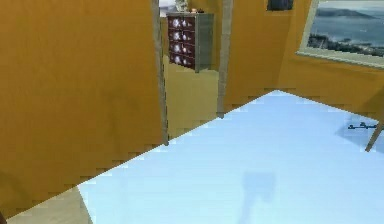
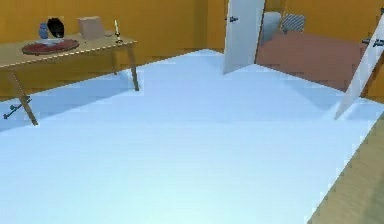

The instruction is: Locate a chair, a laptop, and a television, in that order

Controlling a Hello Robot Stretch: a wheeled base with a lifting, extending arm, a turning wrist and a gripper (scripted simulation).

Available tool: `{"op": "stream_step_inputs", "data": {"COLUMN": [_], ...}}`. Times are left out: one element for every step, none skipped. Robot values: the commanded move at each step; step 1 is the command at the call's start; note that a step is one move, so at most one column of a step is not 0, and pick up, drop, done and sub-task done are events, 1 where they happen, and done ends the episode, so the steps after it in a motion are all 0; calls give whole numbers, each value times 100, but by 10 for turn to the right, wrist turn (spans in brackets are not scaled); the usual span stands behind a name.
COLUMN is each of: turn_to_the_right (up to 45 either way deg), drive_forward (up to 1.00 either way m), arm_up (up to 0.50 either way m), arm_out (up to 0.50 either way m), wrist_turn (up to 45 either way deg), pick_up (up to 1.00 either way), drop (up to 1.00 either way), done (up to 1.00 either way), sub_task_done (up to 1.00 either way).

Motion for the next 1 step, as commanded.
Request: {"op": "stream_step_inputs", "data": {"turn_to_the_right": [0], "drive_forward": [100], "arm_up": [0], "arm_out": [0], "wrist_turn": [0], "pick_up": [0], "drop": [0], "done": [0], "sub_task_done": [0]}}
